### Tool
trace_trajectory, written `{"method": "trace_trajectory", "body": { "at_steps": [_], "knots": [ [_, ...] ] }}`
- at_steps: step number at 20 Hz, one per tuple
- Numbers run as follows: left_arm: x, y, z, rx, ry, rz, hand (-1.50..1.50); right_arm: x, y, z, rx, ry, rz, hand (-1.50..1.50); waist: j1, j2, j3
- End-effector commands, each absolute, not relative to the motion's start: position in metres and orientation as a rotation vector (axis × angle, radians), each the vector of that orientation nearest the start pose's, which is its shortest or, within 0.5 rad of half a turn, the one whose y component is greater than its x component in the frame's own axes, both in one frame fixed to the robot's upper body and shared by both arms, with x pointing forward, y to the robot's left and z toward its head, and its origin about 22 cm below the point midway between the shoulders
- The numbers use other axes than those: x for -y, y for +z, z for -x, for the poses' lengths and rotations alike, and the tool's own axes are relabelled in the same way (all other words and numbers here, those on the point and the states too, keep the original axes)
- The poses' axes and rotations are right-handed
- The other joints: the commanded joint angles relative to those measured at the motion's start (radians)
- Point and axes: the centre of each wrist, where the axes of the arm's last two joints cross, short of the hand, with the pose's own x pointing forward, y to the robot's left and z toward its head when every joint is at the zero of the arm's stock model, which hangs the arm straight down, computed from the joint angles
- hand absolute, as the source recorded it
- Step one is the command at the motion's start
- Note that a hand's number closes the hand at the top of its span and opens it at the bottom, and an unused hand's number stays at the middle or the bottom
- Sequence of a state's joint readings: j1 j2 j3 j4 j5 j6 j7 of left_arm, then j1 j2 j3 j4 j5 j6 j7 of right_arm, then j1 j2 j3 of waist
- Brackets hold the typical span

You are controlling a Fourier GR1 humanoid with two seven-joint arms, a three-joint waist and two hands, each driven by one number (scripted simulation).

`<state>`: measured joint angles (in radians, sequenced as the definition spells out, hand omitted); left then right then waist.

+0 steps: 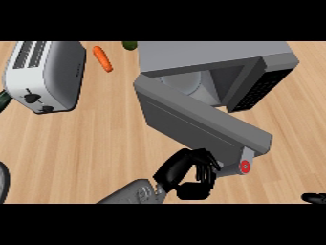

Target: Pick up the milk, place it into the microwave and close the microwave

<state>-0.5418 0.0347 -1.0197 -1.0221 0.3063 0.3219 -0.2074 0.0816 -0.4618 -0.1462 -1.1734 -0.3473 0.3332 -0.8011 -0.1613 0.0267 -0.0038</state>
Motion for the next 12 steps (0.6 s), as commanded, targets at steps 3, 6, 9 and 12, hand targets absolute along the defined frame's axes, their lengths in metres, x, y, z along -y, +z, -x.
{"method": "trace_trajectory", "body": {
  "at_steps": [3,6,9,12],
  "knots": [
    [0.005,0.001,-0.265,1.726,-0.761,0.422,1.5,0.402,-0.028,-0.204,2.017,0.094,-0.128,-1.5,-0.065,0.002,-0.004],
    [0.01,0.014,-0.277,1.751,-0.734,0.396,1.5,0.4,-0.021,-0.212,2.02,0.132,-0.14,-1.5,-0.083,0.012,-0.001],
    [0.013,0.026,-0.289,1.779,-0.718,0.372,1.5,0.41,-0.002,-0.222,2.046,0.161,-0.142,-1.5,-0.104,0.017,0.0],
    [0.016,0.036,-0.301,1.796,-0.691,0.34,1.5,0.406,0.01,-0.231,2.081,0.165,-0.152,-1.5,-0.136,0.022,-0.001]
  ]
}}
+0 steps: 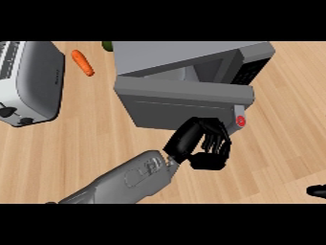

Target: Pick up the milk, place it into the microwave and close the microwave

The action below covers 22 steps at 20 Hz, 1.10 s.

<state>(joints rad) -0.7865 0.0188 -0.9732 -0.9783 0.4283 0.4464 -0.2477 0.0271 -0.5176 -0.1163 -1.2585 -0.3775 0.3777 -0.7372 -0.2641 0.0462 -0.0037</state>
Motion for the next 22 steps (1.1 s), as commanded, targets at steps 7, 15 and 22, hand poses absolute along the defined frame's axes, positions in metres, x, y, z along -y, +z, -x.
{"method": "trace_trajectory", "body": {
  "at_steps": [7,15,22],
  "knots": [
    [0.019,0.053,-0.323,1.811,-0.658,0.286,1.5,0.398,0.023,-0.246,2.096,0.204,-0.249,-1.5,-0.074,0.026,0.002],
    [0.023,0.074,-0.342,1.822,-0.621,0.229,1.5,0.394,0.045,-0.262,2.119,0.25,-0.333,-1.5,-0.114,0.04,0.006],
    [0.025,0.082,-0.348,1.837,-0.583,0.204,1.5,0.382,0.061,-0.274,2.095,0.331,-0.475,-1.5,-0.129,0.043,0.008]
  ]
}}
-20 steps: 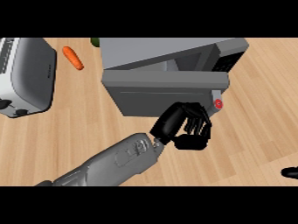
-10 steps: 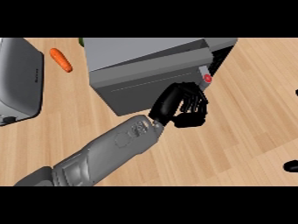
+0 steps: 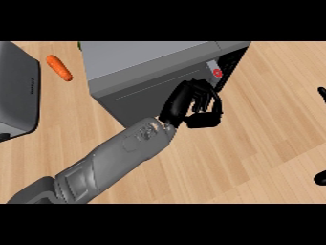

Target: Pick up the milk, place it into the microwave and close the microwave

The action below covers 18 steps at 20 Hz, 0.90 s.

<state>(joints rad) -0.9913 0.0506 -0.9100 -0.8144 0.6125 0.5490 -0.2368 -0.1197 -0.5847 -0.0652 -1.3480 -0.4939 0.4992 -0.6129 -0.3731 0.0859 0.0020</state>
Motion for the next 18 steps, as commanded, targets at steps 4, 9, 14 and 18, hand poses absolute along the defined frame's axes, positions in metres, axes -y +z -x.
{"method": "trace_trajectory", "body": {
  "at_steps": [4,9,14,18],
  "knots": [
    [0.025,0.08,-0.346,1.838,-0.567,0.205,1.5,0.372,0.066,-0.279,2.066,0.385,-0.54,-1.5,-0.029,0.008,0.002],
    [0.025,0.079,-0.345,1.823,-0.544,0.199,1.5,0.355,0.099,-0.288,2.05,0.633,-0.651,1.5,-0.03,-0.002,0.002],
    [0.026,0.083,-0.35,1.83,-0.533,0.181,1.5,0.331,0.113,-0.288,2.029,0.762,-0.763,1.5,-0.043,-0.004,0.003],
    [0.025,0.082,-0.352,1.834,-0.523,0.157,1.5,0.323,0.126,-0.287,2.014,0.829,-0.791,1.5,-0.065,-0.005,0.003]
  ]
}}
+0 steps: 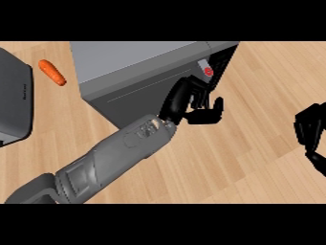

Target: Pick up the milk, place it into the microwave and close the microwave

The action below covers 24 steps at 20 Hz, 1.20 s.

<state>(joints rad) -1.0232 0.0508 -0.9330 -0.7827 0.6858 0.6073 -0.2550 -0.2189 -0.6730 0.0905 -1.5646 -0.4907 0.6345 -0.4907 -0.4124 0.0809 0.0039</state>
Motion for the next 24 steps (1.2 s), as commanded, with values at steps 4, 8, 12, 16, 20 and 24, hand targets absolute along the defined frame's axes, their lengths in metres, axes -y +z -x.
{"method": "trace_trajectory", "body": {
  "at_steps": [4,8,12,16,20,24],
  "knots": [
    [0.026,0.083,-0.353,1.838,-0.513,0.142,1.5,0.31,0.126,-0.283,2.01,0.838,-0.839,1.5,-0.036,0.0,0.003],
    [0.024,0.079,-0.353,1.835,-0.491,0.13,1.5,0.302,0.127,-0.278,1.996,0.853,-0.869,1.5,-0.053,0.001,0.003],
    [0.023,0.076,-0.352,1.832,-0.468,0.118,1.5,0.295,0.134,-0.274,1.999,0.884,-0.887,1.5,-0.063,0.0,0.002],
    [0.024,0.08,-0.352,1.853,-0.459,0.112,1.5,0.289,0.132,-0.27,1.98,0.89,-0.909,1.5,-0.065,0.0,0.003],
    [0.023,0.076,-0.351,1.843,-0.442,0.101,1.5,0.284,0.137,-0.267,1.994,0.898,-0.93,1.5,-0.07,0.0,0.002],
    [0.008,0.055,-0.355,1.638,-0.321,0.032,1.5,0.278,0.119,-0.254,1.773,1.004,-0.969,1.5,-0.028,0.02,0.0]
  ]
}}
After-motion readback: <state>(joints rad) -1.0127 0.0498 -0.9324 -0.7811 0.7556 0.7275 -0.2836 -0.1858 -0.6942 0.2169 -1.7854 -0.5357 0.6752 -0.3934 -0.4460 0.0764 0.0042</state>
